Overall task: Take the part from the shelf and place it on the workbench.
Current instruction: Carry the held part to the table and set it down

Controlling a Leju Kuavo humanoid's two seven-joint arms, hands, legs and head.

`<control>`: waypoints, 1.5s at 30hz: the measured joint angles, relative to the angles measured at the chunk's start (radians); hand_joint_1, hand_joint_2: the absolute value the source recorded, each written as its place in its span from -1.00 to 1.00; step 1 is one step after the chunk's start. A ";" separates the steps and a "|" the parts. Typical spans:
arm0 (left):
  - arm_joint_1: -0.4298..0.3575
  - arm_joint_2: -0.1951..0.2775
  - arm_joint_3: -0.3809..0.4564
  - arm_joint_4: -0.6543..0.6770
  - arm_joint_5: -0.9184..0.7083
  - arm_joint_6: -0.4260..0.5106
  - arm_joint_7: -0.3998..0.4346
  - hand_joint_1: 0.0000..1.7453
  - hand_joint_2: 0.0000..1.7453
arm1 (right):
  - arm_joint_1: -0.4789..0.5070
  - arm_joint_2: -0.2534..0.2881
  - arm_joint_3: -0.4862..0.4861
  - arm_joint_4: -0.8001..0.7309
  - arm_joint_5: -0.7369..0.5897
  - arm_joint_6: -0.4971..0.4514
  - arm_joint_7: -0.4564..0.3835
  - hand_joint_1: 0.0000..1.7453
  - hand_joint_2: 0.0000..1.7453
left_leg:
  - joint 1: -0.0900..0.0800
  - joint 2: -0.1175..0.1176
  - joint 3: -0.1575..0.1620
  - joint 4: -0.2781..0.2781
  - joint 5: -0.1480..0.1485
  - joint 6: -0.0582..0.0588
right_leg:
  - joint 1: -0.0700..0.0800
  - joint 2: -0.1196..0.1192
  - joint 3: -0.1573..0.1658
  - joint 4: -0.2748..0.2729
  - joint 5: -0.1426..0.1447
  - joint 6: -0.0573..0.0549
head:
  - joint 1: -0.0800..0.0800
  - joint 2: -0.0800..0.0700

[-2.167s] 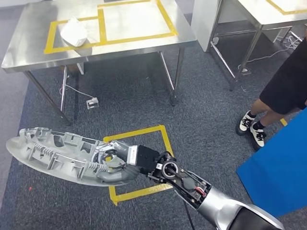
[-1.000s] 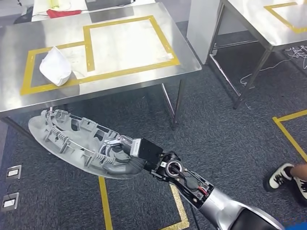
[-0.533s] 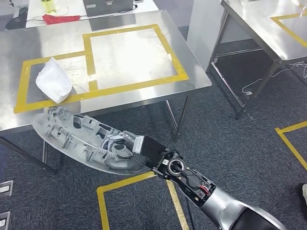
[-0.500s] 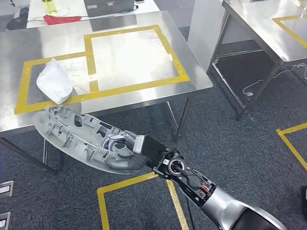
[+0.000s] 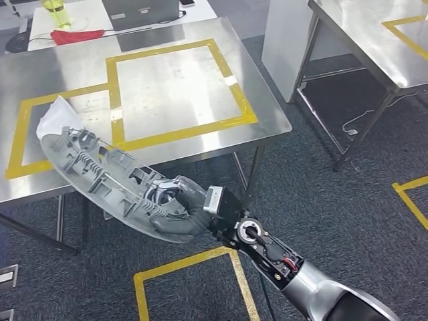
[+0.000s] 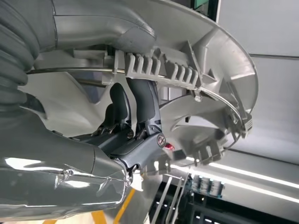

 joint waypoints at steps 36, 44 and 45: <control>0.001 -0.038 0.000 0.000 -0.003 0.001 0.046 -1.00 1.00 | -0.203 0.042 -0.054 0.069 0.006 -0.025 -0.040 1.00 1.00 | -0.007 0.001 0.003 -0.021 0.004 0.000 | -0.005 -0.003 0.022 -0.047 0.021 0.009 | -0.008 0.000; 0.000 -0.039 0.000 0.000 -0.007 -0.002 0.038 -1.00 1.00 | -0.214 0.063 -0.054 0.125 0.020 -0.032 -0.043 1.00 1.00 | 0.002 0.004 0.056 -0.051 -0.011 0.028 | -0.012 -0.013 -0.102 0.225 -0.084 0.033 | 0.005 0.000; 0.001 -0.039 0.000 0.000 -0.007 -0.002 0.037 -1.00 1.00 | -0.214 0.063 -0.054 0.130 0.020 -0.032 -0.043 1.00 1.00 | 0.003 0.003 0.066 -0.051 -0.018 0.025 | -0.014 -0.013 -0.129 0.268 -0.090 0.035 | 0.006 0.000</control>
